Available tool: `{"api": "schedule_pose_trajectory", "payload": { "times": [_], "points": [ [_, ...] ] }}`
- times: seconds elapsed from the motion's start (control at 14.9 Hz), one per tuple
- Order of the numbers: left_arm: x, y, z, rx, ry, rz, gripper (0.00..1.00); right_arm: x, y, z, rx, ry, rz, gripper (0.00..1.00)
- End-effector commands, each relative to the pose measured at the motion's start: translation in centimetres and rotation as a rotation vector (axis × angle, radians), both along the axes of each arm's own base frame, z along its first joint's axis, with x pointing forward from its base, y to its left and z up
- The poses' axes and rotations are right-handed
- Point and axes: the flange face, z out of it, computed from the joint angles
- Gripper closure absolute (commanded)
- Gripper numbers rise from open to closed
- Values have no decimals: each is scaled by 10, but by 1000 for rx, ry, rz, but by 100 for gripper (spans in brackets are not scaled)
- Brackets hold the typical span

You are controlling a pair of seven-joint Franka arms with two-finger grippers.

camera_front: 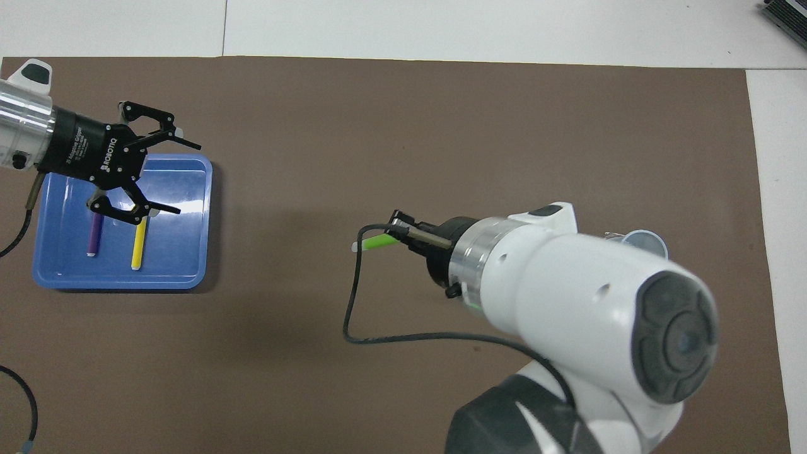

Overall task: Right arm passes pens to left for tray arrangement
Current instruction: 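Bring the green pen toward the left gripper while the left gripper approaches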

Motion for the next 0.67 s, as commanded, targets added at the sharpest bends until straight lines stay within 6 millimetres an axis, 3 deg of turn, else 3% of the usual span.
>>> {"api": "schedule_pose_trajectory", "payload": {
  "times": [0.0, 0.2, 0.34, 0.6],
  "points": [
    [-27, -22, 2, 9, 61, 33, 0, -13, -13, -18, 43, -47, -38, 100],
    [-54, -48, 3, 2, 49, 102, 0, 6, -26, -18, 78, -112, -92, 100],
    [-70, -72, 2, -8, 34, 98, 0, 6, -27, -17, 82, -119, -94, 100],
    [-82, -119, -2, -33, -2, 85, 0, 4, -25, -16, 87, -127, -90, 100]
  ]
}}
